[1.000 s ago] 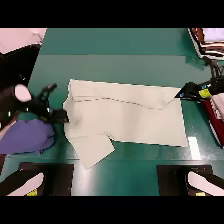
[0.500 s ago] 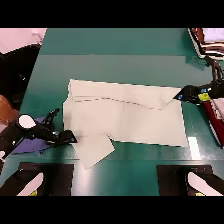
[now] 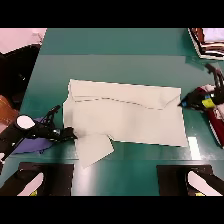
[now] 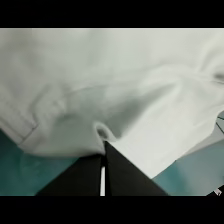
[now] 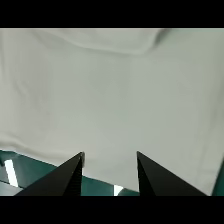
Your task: Fold the shirts.
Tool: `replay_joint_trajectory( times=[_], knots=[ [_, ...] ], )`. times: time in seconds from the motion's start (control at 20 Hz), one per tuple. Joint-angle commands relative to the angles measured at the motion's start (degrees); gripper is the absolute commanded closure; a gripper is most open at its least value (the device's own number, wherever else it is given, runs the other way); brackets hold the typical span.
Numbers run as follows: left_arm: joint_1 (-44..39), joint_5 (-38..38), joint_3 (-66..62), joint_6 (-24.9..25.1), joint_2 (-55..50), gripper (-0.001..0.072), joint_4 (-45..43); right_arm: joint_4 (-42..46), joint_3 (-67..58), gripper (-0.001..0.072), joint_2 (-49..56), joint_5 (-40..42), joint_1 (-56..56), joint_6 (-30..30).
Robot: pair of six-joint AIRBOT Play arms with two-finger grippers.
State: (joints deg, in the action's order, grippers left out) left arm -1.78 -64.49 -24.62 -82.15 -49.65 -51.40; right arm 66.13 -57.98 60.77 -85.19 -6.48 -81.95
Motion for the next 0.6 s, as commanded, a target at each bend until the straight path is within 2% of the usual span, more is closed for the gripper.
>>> replay_joint_trajectory(
  times=[0.0,0.15,0.3,0.55],
  knots=[
    [0.04,-1.16,-3.15,1.42,1.51,0.0687,0.61,7.65,11.15,0.0322,-2.91,-3.08,-9.66,-0.07],
    [0.04,-0.81,-4.04,1.73,1.6,0.0687,0.63,8.96,20.74,0.0321,-3.52,-2.1,-20.2,-0.02],
    [0.04,-1.07,-4.04,2.27,1.6,0.0687,0.66,8.74,24.63,0.0322,-1.77,0.79,-25.68,0.0],
    [0.04,-1.01,-4.04,2.27,1.6,0.0687,0.61,4.98,24.83,0.0322,5.7,3.93,-20.0,0.0]
  ],
)
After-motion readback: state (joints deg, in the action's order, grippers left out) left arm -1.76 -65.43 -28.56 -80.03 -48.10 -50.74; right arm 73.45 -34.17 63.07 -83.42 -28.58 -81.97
